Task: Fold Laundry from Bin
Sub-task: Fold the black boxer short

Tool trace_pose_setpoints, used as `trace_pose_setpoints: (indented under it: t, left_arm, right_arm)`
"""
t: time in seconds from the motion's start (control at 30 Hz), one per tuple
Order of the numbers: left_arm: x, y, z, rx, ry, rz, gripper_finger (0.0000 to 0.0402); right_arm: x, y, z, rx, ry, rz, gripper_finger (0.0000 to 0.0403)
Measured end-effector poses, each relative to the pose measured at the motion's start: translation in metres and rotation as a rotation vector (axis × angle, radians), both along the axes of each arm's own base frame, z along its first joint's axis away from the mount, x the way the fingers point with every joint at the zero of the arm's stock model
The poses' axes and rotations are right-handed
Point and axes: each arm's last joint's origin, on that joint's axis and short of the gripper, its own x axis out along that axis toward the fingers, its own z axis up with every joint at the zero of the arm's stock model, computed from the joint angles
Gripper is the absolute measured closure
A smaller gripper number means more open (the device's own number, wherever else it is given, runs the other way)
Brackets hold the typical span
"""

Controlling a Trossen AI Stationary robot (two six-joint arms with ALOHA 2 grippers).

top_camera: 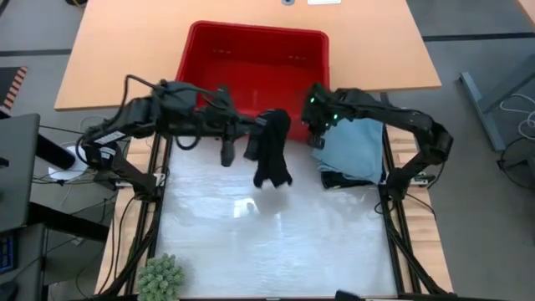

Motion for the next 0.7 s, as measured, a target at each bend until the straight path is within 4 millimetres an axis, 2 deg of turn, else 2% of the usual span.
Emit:
trace_pose_setpoints:
  t: [0.2, 0.37, 0.53, 0.7]
  left_arm:
    - [0.017, 0.014, -0.019, 0.024, 0.011, 0.065, 0.0401]
    - [0.032, 0.034, -0.041, 0.002, 0.020, 0.086, 0.0401]
    - [0.043, 0.053, -0.078, -0.026, 0.116, 0.115, 0.0401]
    - [0.052, 0.066, -0.121, -0.079, 0.212, 0.107, 0.0398]
  right_arm:
    - [-0.022, -0.036, 0.002, -0.006, -0.034, -0.085, 0.0386]
    - [-0.034, -0.047, 0.009, -0.013, -0.038, -0.087, 0.0368]
    - [-0.045, -0.040, 0.052, -0.062, -0.104, -0.089, 0.0359]
    - [-0.060, -0.019, 0.101, -0.071, -0.181, -0.080, 0.0361]
